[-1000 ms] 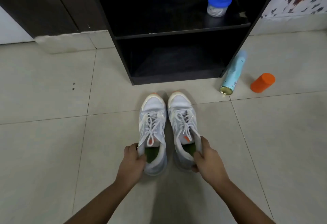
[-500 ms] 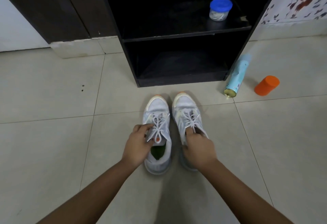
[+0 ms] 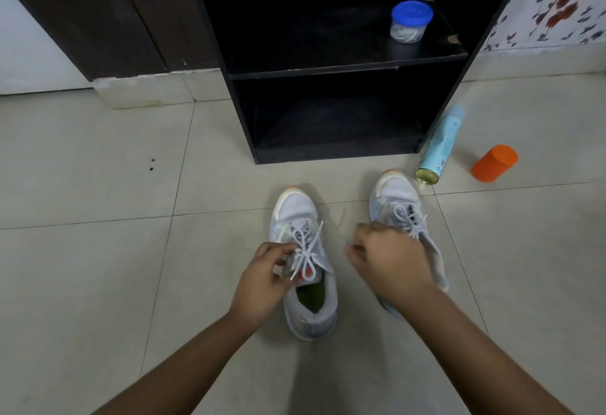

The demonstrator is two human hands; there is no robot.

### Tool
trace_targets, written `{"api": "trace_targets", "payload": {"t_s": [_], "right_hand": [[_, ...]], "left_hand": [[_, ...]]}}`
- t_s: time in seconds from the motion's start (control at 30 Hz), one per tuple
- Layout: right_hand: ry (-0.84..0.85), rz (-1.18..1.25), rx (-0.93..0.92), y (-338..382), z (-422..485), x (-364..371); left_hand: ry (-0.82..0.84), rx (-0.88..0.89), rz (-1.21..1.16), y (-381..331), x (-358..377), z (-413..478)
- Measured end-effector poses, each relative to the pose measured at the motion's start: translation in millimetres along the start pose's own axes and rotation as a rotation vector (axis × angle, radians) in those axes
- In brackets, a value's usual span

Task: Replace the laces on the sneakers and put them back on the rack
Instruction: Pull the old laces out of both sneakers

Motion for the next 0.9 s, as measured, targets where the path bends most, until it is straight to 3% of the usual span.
{"api": "trace_targets", "payload": {"t_s": [0.13, 0.33, 0.4, 0.57, 0.63, 0.73, 0.8, 0.9], "right_hand": [[0.206, 0.171, -0.27, 40, 23, 35], [0.119, 0.282, -0.324, 41, 35, 46], [0.096, 0.458, -0.288, 40, 36, 41], [0.028, 1.184, -0.151, 48, 53, -25], [-0.012, 1.343, -0.088, 45, 65, -51], [0.045, 1.428, 0.024, 37, 73, -49], [0.094, 1.387, 0.196, 25, 68, -19], [-0.017, 1.221, 0.329, -1, 48, 32]], "left_hand": [[-0.061, 0.017, -0.092, 0, -3, 5], [-0.033, 0.012, -0.19, 4, -6, 6], [-0.022, 0.023, -0.183, 4, -6, 6], [-0.026, 0.027, -0.138, 3, -3, 5], [-0.032, 0.027, -0.124, 1, -2, 5], [-0.046, 0.024, -0.102, 0, -3, 6], [-0.064, 0.015, -0.128, 0, -3, 6], [-0.042, 0.018, -0.153, -6, -2, 7]]}}
Point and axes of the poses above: each hand's wrist, its own z-axis towards the middle knuckle, its own x-axis out of the palm, y = z × x, the point moved 5 cm from there along z, towards the middle knuckle, and after that the axes turned 10 degrees about z, right-handed, at the moved point
